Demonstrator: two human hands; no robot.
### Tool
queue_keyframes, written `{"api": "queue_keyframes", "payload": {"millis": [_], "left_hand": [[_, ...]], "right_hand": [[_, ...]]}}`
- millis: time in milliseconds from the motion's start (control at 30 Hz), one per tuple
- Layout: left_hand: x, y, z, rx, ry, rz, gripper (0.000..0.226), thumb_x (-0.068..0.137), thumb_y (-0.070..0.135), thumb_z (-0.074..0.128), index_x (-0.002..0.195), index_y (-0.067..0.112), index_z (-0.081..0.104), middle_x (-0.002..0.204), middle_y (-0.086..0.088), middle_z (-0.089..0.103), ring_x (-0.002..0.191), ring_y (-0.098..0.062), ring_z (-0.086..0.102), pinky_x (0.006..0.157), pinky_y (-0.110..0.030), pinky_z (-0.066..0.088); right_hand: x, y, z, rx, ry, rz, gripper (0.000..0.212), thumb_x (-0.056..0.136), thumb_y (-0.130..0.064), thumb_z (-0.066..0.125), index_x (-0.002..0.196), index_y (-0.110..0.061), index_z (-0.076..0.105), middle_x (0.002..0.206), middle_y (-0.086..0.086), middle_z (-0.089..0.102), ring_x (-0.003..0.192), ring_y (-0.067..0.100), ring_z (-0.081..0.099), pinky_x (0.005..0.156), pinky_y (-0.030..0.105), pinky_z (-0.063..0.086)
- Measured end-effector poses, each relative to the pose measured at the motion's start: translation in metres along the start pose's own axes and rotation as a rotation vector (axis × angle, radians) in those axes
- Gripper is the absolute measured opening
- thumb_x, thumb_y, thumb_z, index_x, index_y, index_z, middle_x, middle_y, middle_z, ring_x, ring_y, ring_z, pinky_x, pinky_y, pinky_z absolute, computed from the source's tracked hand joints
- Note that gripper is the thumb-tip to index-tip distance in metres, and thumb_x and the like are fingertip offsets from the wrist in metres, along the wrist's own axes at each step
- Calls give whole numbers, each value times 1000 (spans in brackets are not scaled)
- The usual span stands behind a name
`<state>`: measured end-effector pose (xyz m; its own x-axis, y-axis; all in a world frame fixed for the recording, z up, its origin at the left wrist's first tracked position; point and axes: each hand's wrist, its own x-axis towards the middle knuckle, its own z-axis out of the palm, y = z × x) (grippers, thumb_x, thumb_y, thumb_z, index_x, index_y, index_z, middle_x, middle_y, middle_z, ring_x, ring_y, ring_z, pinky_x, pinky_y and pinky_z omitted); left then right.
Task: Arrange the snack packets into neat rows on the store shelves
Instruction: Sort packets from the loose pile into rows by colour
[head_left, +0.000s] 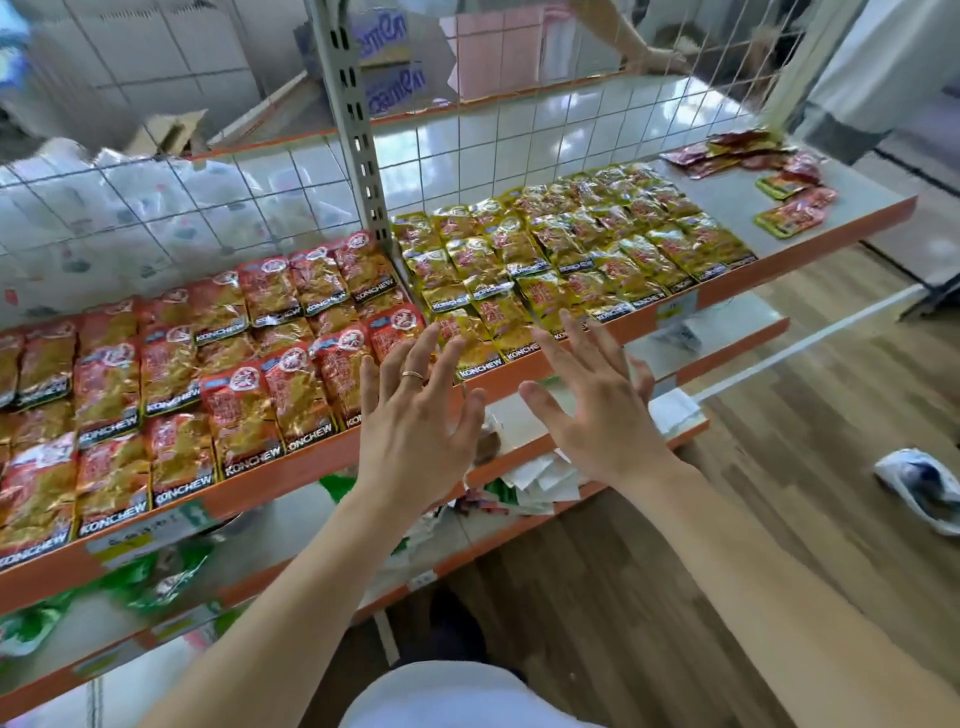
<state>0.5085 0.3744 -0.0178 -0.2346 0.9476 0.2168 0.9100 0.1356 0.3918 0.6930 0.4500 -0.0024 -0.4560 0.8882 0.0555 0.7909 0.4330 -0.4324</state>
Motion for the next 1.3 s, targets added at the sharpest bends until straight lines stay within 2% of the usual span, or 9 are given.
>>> {"api": "queue_keyframes", "payload": {"millis": [100, 367, 533, 700, 800, 900, 1000, 1200, 1300], "left_hand": [[22, 0, 6, -12, -11, 9, 67, 93, 60, 22, 153, 32, 34, 163, 3, 26, 151, -23, 15, 123, -51, -2], [67, 11, 32, -1, -60, 36, 67, 95, 60, 24, 152, 30, 37, 163, 1, 28, 150, -25, 17, 123, -53, 3], [86, 35, 53, -7, -64, 50, 64, 95, 60, 25, 151, 32, 39, 163, 2, 28, 151, -23, 15, 122, -53, 3], [114, 81, 82, 16, -51, 18, 65, 94, 59, 26, 150, 31, 41, 161, 1, 31, 149, -26, 20, 122, -56, 10], [119, 120, 97, 21, 3, -8, 61, 95, 55, 31, 148, 29, 46, 159, -2, 36, 146, -29, 25, 122, -57, 13], [124, 159, 114, 12, 12, -50, 62, 93, 55, 32, 147, 28, 47, 158, -2, 36, 146, -30, 26, 122, -57, 12], [131, 194, 132, 17, 47, -50, 58, 92, 51, 37, 144, 28, 49, 156, -4, 39, 145, -30, 28, 119, -60, 20], [128, 231, 148, 57, 52, -114, 57, 95, 51, 40, 148, 30, 45, 160, 1, 33, 148, -28, 25, 122, -55, 10], [130, 231, 149, 74, 66, -121, 56, 95, 52, 39, 146, 30, 48, 159, 0, 35, 147, -28, 28, 121, -56, 11]], "right_hand": [[20, 7, -4, -7, -8, 26, 69, 89, -70, 29, 153, -44, 26, 166, -13, 6, 153, 10, -4, 118, 52, -1], [47, 32, -4, -9, -32, 58, 66, 90, -69, 27, 152, -47, 29, 166, -12, 9, 153, 10, -2, 118, 52, -1], [61, 66, -9, 18, 10, 55, 66, 90, -72, 24, 151, -47, 29, 166, -13, 10, 152, 9, -2, 118, 52, 0], [77, 120, -23, 36, 23, 26, 64, 91, -71, 27, 150, -48, 31, 166, -12, 14, 153, 14, 3, 118, 55, 4], [75, 161, -42, 1, 37, -30, 68, 89, -74, 21, 150, -46, 35, 165, -10, 17, 153, 19, 8, 117, 56, 7], [81, 205, -71, 7, 41, -33, 71, 87, -75, 19, 150, -46, 34, 165, -9, 17, 153, 20, 5, 118, 54, 6], [89, 243, -91, 8, 34, -46, 72, 86, -75, 20, 150, -46, 32, 165, -10, 18, 153, 21, 7, 117, 54, 8], [100, 281, -100, 23, 8, -113, 68, 88, -74, 21, 150, -48, 30, 165, -10, 18, 153, 21, 8, 116, 53, 8], [108, 282, -98, 51, 0, -153, 67, 88, -74, 22, 149, -48, 33, 165, -11, 18, 152, 20, 7, 116, 55, 6]]}}
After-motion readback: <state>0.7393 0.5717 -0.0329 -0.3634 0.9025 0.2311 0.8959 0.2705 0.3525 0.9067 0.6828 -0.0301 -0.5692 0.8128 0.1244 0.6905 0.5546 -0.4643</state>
